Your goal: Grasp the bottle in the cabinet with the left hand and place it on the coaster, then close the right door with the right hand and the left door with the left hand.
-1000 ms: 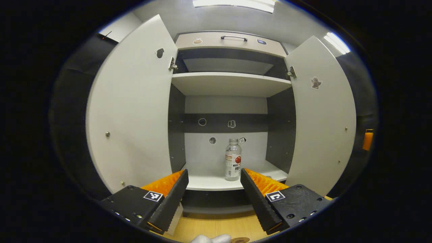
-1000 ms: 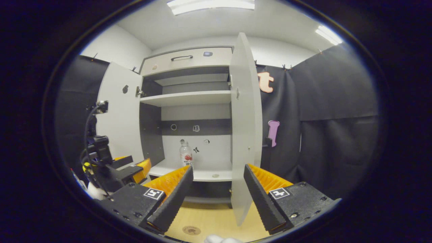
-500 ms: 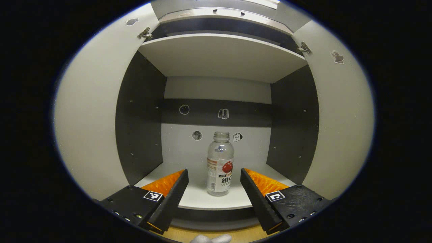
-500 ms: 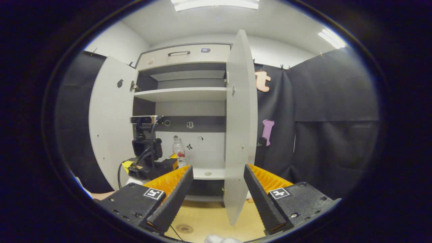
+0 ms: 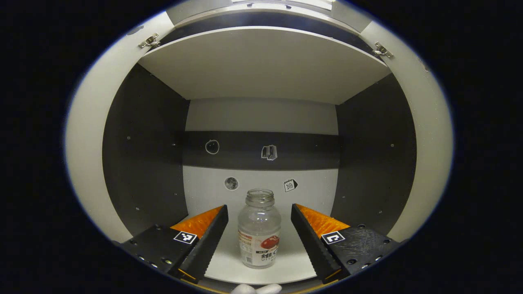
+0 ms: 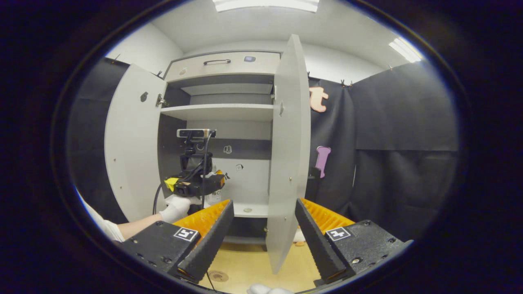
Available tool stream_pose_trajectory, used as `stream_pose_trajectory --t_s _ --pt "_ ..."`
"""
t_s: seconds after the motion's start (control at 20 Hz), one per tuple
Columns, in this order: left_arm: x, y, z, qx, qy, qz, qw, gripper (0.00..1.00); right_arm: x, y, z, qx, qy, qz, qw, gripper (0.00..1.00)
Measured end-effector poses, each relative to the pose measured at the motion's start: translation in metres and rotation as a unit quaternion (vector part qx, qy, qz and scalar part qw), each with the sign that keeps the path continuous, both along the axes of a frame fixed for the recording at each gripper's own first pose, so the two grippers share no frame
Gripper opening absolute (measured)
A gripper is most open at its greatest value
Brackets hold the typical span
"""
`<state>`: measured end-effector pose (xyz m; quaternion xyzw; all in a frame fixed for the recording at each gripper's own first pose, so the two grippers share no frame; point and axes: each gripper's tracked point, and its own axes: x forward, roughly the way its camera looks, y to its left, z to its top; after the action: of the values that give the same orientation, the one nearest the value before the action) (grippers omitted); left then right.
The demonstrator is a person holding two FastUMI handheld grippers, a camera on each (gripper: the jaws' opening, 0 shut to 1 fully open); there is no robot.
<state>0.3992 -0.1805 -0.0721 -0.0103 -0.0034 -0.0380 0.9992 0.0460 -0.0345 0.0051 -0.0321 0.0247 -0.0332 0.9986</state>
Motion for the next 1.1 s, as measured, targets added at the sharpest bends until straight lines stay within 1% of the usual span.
stream_pose_trajectory --t_s 0.2,0.4,0.45,0.55,0.7,0.75,0.9,0.95,1.0,1.1 --pt "0.018 -0.003 -0.016 -0.004 0.021 0.000 1.000 0.95 0.005 -0.005 -0.005 0.006 0.009 0.000 1.000 0.99" --pt "0.032 -0.004 -0.031 0.007 0.045 0.005 0.999 0.95 0.005 -0.007 -0.008 0.008 0.012 0.002 1.000 0.99" --pt "0.033 -0.003 -0.034 0.011 0.047 0.009 0.999 0.93 0.005 -0.008 -0.007 0.007 0.013 0.003 1.000 0.99" --pt "0.034 -0.003 -0.036 0.011 0.047 0.008 0.999 0.80 0.006 -0.008 -0.007 0.010 0.011 0.005 1.000 0.99" --pt "0.030 0.000 -0.031 0.011 0.048 0.004 0.999 0.78 0.005 -0.007 -0.007 0.013 0.010 0.008 1.000 0.99" --pt "0.026 -0.001 -0.028 0.009 0.048 -0.002 0.999 0.77 0.004 -0.006 -0.005 0.014 0.008 0.010 1.000 0.99" --pt "0.004 0.007 -0.008 0.003 0.035 -0.036 0.999 0.77 0.003 -0.003 -0.005 0.016 0.004 0.014 1.000 0.99" --pt "-0.008 0.010 -0.002 0.002 0.031 -0.048 0.998 0.80 0.003 -0.003 -0.005 0.018 0.002 0.014 1.000 0.99" --pt "-0.023 0.010 0.005 -0.002 0.027 -0.061 0.998 0.76 0.002 -0.003 -0.005 0.020 0.000 0.015 1.000 0.99" --pt "-0.056 0.013 0.017 -0.004 0.019 -0.090 0.996 0.77 0.001 -0.002 -0.003 0.024 -0.006 0.015 1.000 0.99"
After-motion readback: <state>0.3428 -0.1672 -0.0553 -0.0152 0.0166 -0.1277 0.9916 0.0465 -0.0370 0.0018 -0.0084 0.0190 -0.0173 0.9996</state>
